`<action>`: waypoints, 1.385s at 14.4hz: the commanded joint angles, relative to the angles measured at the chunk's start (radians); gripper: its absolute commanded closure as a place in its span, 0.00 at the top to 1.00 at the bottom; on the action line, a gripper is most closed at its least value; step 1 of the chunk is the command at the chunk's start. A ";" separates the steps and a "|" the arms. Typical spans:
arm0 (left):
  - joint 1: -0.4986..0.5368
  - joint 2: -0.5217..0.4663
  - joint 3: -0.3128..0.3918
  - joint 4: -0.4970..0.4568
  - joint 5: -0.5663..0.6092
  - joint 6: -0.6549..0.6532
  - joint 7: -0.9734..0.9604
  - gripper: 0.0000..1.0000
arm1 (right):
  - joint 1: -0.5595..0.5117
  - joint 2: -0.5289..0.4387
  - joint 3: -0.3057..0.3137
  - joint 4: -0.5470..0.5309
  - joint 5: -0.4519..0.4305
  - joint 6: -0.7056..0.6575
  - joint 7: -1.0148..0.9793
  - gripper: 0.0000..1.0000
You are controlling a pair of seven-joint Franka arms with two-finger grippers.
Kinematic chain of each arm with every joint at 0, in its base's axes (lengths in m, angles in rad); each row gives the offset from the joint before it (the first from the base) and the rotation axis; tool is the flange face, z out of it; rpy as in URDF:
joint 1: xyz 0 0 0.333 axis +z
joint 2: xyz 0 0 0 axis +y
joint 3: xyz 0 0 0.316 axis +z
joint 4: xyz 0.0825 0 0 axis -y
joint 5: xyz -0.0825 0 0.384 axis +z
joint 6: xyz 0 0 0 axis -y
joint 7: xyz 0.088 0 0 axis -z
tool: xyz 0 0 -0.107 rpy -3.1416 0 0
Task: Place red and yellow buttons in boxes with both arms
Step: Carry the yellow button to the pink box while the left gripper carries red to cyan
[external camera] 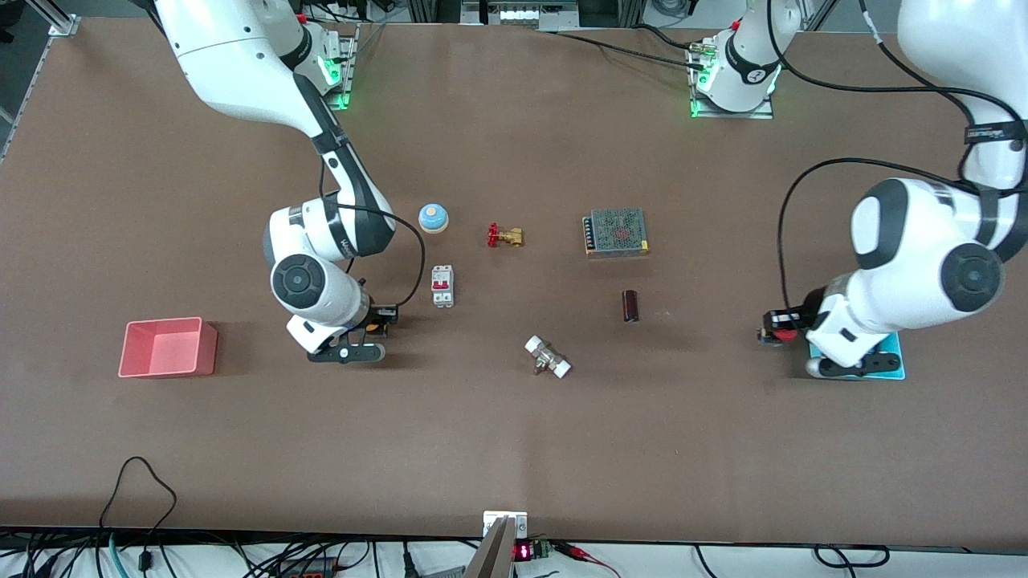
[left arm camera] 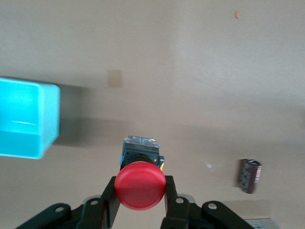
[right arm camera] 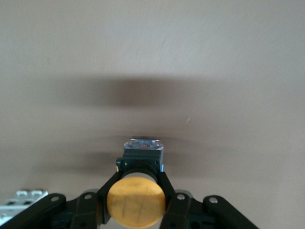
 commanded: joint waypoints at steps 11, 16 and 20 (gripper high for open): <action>0.256 0.158 -0.002 0.117 0.081 0.037 0.396 0.19 | -0.412 -0.133 -0.146 0.016 -0.013 -0.204 -0.487 0.32; 0.274 0.225 -0.002 0.116 0.108 0.128 0.398 0.19 | -0.452 -0.073 -0.146 0.018 -0.007 -0.155 -0.543 0.32; 0.274 0.250 -0.002 0.109 0.108 0.130 0.396 0.24 | -0.452 -0.035 -0.144 0.035 -0.002 -0.125 -0.543 0.32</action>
